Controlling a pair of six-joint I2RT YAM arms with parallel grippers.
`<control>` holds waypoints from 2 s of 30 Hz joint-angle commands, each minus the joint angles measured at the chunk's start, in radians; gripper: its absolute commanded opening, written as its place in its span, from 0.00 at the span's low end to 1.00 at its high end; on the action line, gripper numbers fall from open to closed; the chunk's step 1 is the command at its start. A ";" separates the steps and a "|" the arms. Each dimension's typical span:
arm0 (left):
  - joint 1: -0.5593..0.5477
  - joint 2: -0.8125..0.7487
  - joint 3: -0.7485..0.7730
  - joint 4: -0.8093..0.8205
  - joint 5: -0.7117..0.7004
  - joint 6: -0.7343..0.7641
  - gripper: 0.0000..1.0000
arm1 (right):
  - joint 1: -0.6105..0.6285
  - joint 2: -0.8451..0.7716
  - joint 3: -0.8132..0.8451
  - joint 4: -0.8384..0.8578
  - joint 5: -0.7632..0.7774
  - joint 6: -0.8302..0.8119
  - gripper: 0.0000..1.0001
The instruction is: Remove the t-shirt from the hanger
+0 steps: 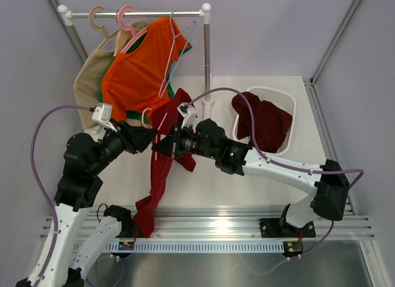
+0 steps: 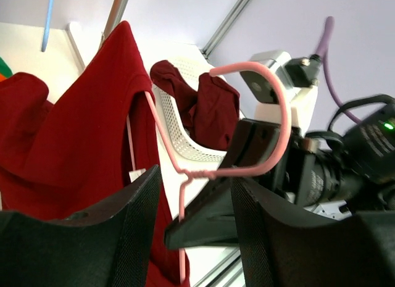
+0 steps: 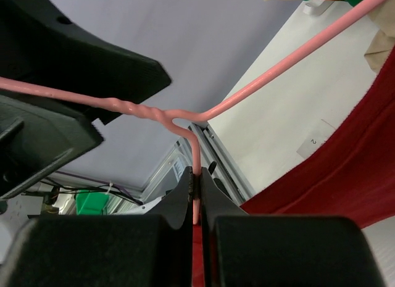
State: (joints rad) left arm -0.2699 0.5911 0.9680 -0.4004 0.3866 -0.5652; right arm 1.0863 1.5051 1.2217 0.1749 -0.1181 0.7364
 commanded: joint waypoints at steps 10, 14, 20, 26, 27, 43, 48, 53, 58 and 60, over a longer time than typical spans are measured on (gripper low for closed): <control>-0.147 0.113 0.015 0.100 -0.160 0.044 0.23 | 0.001 -0.048 0.009 0.044 -0.008 -0.006 0.00; -0.184 0.128 0.017 0.101 -0.206 0.054 0.19 | 0.001 -0.051 0.004 0.044 -0.020 -0.002 0.00; -0.302 0.144 -0.028 0.117 -0.331 0.100 0.34 | 0.001 -0.086 0.013 0.003 -0.022 0.006 0.00; -0.391 0.150 -0.026 0.138 -0.489 0.142 0.12 | -0.002 -0.135 -0.007 0.017 -0.005 0.032 0.00; -0.393 0.151 -0.023 0.137 -0.502 0.146 0.12 | -0.003 -0.141 -0.013 0.015 -0.002 0.034 0.00; -0.393 0.243 0.095 0.137 -0.474 0.127 0.00 | -0.048 -0.217 -0.105 -0.060 -0.064 -0.012 0.81; -0.393 0.242 0.115 0.133 -0.472 0.134 0.00 | -0.046 -0.246 -0.099 -0.112 -0.055 -0.081 0.87; -0.393 0.190 0.106 0.057 -0.454 0.192 0.00 | -0.078 -0.382 -0.105 -0.222 0.113 -0.207 0.65; -0.393 0.116 0.147 -0.113 -0.393 0.251 0.00 | -0.206 -0.410 0.051 -0.480 -0.089 -0.701 0.60; -0.393 0.076 0.178 -0.190 -0.348 0.245 0.00 | -0.267 -0.387 0.117 -0.595 -0.003 -0.768 0.71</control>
State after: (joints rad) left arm -0.6632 0.7380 1.0565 -0.5247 -0.0303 -0.3527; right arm 0.8902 1.1065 1.2263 -0.2207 -0.1261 0.2775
